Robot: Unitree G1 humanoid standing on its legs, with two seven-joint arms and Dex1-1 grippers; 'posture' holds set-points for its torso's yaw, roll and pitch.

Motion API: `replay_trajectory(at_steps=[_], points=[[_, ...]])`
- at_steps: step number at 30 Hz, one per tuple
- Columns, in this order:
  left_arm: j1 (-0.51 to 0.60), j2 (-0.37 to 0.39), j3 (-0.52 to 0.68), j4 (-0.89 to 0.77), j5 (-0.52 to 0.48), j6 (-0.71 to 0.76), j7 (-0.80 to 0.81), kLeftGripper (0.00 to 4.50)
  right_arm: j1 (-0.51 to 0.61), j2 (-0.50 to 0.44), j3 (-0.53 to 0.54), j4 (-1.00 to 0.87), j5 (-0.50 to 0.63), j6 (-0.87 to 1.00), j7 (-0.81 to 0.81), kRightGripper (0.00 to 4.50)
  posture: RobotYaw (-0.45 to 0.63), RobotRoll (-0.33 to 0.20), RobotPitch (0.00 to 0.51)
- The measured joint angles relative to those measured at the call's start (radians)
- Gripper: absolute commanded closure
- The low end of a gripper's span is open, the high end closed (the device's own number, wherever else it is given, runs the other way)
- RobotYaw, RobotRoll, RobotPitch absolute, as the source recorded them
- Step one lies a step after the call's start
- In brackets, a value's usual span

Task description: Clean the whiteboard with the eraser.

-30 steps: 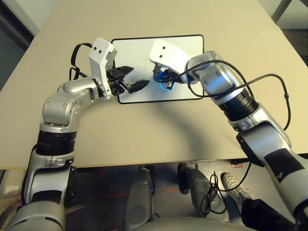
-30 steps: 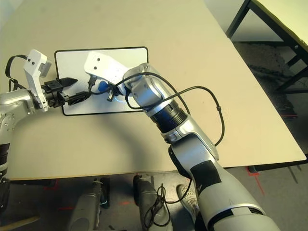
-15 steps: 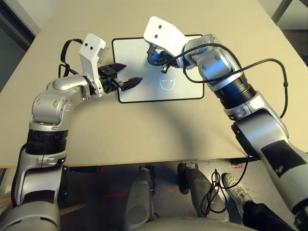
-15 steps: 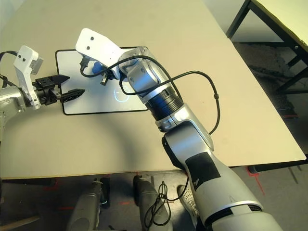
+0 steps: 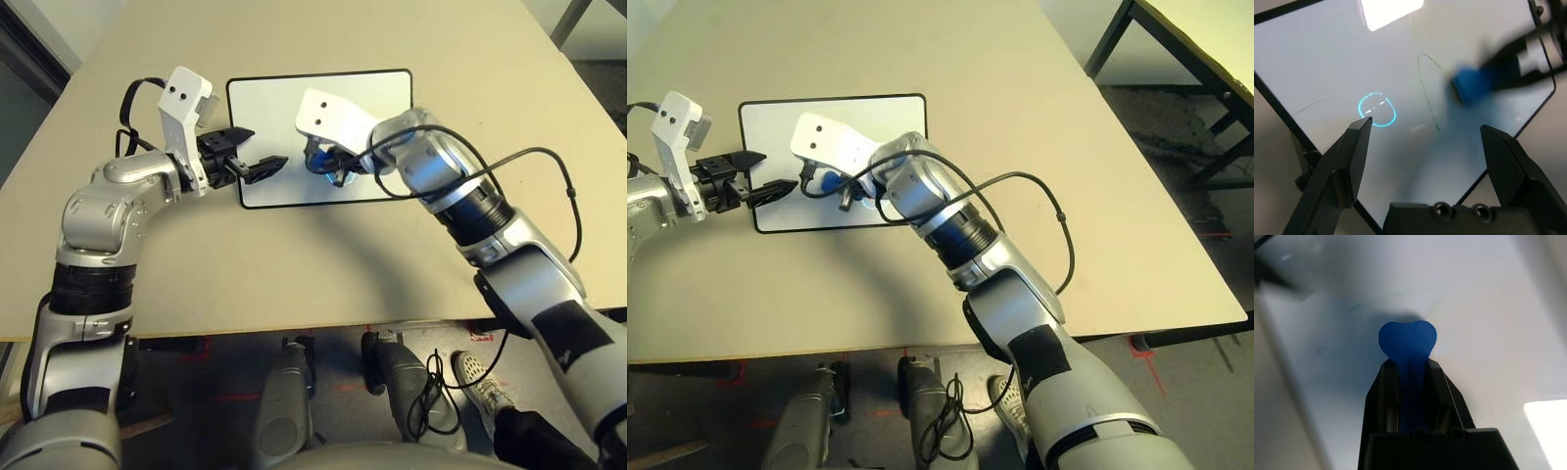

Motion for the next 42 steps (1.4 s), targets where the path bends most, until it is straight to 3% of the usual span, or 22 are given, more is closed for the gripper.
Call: replay_trajectory(at_steps=[5,17,26,37,42], points=[[0.001,-0.003,0.000,-0.006,-0.001,0.005,0.001,0.00,-0.007,0.018,-0.007,0.051,0.000,-0.023,-0.002,3.91,0.06,0.000,0.252],[0.005,-0.005,0.001,-0.017,-0.003,0.011,0.010,0.00,0.064,0.008,0.076,-0.045,-0.015,0.030,0.101,3.91,0.06,0.000,0.257],[0.020,-0.008,0.012,-0.019,-0.004,0.015,0.017,0.00,-0.081,0.042,0.013,0.183,-0.019,-0.108,0.001,3.92,0.06,0.000,0.257],[0.041,-0.007,0.017,-0.018,-0.003,0.016,0.018,0.00,0.080,0.035,0.080,-0.014,-0.042,-0.036,0.104,3.92,0.06,0.000,0.260],[0.041,-0.006,0.017,-0.018,-0.001,0.016,0.018,0.00,0.049,0.044,0.077,0.029,-0.043,-0.043,0.088,3.92,0.06,0.000,0.259]])
